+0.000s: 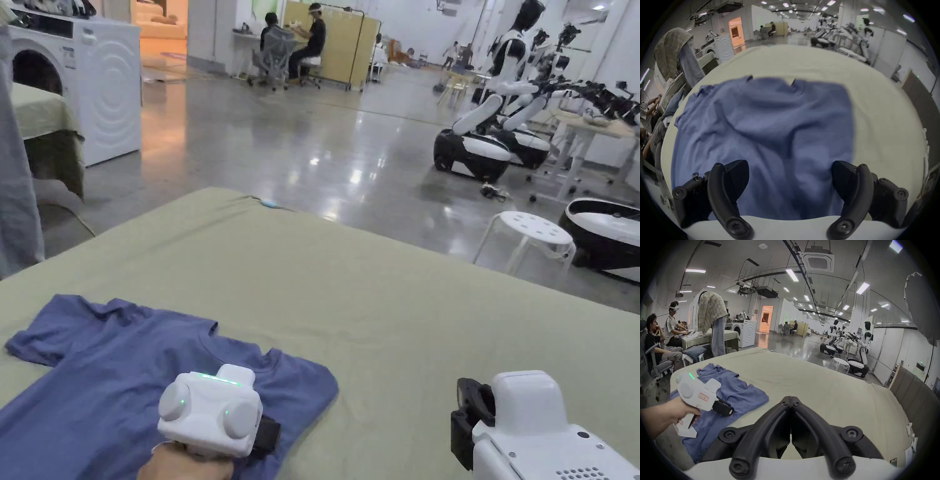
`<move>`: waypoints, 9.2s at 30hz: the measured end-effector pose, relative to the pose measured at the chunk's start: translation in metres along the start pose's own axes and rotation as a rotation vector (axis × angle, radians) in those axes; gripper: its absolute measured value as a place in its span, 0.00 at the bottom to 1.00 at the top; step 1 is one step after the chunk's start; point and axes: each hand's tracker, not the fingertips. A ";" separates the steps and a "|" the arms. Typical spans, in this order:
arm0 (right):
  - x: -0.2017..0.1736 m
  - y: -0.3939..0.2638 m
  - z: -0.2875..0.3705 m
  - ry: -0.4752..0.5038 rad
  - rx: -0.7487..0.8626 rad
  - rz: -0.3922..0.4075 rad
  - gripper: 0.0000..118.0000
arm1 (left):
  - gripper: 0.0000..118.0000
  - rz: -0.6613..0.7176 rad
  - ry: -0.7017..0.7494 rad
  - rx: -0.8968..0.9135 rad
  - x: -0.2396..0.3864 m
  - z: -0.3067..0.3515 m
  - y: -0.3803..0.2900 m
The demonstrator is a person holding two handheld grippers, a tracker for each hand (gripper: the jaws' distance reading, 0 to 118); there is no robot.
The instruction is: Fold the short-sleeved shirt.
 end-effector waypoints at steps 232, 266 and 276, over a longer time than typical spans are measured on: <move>0.086 -0.115 0.095 -0.064 -0.032 -0.187 0.01 | 0.71 -0.221 -0.139 0.182 -0.013 0.078 -0.130; 0.320 -0.180 -0.198 -0.105 -0.671 -0.247 0.98 | 0.08 -0.085 -0.222 0.326 0.011 0.143 -0.126; 0.294 -0.139 -0.121 -0.061 -0.550 -0.234 0.01 | 0.07 -0.067 -0.241 0.314 0.015 0.135 -0.104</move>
